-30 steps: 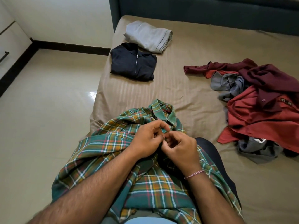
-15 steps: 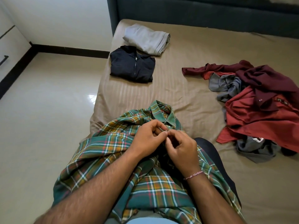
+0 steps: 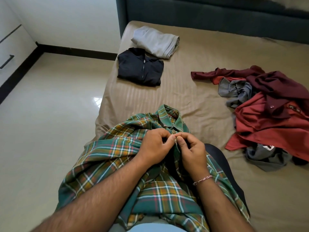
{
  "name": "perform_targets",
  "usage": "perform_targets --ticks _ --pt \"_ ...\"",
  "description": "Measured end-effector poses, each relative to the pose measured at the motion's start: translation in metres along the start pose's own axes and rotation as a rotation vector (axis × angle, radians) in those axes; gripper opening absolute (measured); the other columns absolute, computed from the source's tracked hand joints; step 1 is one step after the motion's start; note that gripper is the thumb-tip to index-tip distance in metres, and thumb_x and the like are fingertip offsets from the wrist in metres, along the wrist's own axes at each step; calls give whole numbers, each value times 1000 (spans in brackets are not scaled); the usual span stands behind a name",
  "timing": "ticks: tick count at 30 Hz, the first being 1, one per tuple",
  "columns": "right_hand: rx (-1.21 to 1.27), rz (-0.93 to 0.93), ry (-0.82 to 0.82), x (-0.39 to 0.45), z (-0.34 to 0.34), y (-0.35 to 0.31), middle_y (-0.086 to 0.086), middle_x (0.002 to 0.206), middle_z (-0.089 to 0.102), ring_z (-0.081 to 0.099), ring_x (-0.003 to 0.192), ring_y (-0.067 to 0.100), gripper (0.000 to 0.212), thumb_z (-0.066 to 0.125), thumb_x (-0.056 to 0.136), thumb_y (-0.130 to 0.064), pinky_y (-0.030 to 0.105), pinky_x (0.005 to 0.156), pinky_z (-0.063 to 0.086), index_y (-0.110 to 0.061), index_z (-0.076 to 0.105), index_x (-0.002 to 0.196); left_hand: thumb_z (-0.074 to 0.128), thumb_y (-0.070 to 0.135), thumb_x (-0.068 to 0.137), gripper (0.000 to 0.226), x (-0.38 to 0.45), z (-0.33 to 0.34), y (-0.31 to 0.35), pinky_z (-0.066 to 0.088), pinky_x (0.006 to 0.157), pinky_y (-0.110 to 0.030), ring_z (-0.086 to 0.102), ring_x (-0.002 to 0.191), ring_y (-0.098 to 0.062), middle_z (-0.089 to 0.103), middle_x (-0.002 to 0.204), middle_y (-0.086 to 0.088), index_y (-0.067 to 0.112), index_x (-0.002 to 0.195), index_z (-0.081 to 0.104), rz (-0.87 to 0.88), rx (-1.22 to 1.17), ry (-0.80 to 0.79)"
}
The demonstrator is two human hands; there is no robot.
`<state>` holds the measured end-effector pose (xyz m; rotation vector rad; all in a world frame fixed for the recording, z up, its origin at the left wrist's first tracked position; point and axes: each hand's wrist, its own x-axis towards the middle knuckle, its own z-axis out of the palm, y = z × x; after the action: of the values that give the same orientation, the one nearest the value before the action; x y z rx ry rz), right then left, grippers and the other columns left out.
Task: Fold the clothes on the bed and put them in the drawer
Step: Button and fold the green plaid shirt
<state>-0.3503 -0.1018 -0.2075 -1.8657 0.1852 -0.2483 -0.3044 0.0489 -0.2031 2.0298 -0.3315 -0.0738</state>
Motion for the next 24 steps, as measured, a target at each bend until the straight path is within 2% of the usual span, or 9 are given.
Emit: perform_targets --ticks 4,7,9,12,14,16,18,21,24 --pt "112 16 -39 -3 -2 -7 -2 91 70 67 84 17 20 79 90 -21 34 81 59 -24 72 108 64 30 99 32 9 -6 -3 48 60 -37 57 61 -8 63 64 4 18 70 67 -65 -80 66" --pt "-21 26 -131 -7 -6 -9 -6 84 71 67 78 14 12 81 88 -21 36 75 59 -27 73 94 65 27 101 31 16 -19 5 52 68 -35 64 66 -8 69 69 4 18 73 71 -64 -51 49" --pt "-141 23 -202 -5 -11 -11 -10 74 68 62 69 8 13 79 90 -16 33 69 55 -26 72 85 68 31 99 23 22 -34 14 56 73 -31 69 73 -8 74 76 5 21 78 76 -52 -6 -140" --pt "-171 52 -251 8 -24 -15 -10 63 55 49 60 5 12 76 93 -17 28 61 45 -20 71 82 74 40 89 10 35 -66 15 57 81 -31 67 85 -2 72 89 13 30 92 74 19 334 -475" --pt "-132 97 -307 23 -38 -21 -5 62 52 44 59 10 13 78 92 -21 30 58 40 -15 72 82 76 32 89 7 45 -85 12 56 85 -36 65 88 -4 70 92 14 29 94 73 83 516 -602" --pt "-72 146 -385 39 -54 -31 0 62 50 41 60 16 20 82 87 -26 28 56 34 -9 73 80 74 27 94 3 53 -104 11 56 83 -34 65 83 -2 71 88 14 30 94 74 79 478 -671" --pt "-82 211 -524 54 -73 -46 5 66 57 47 61 18 24 82 83 -26 25 56 38 -3 74 83 72 25 97 8 66 -120 7 55 80 -30 66 81 -1 71 85 15 32 96 75 46 379 -632" --pt "-71 258 -757 74 -92 -64 14 83 72 65 75 20 11 72 93 -7 26 69 54 3 74 94 68 22 99 14 90 -135 1 57 88 -36 69 90 -6 73 90 15 34 100 75 81 267 -407" --pt "-27 240 -470 92 -91 -73 12 83 75 69 74 21 12 70 96 -9 34 72 56 -7 76 86 70 13 97 20 110 -132 10 56 86 -26 69 89 -1 74 93 18 30 104 79 157 248 -87"
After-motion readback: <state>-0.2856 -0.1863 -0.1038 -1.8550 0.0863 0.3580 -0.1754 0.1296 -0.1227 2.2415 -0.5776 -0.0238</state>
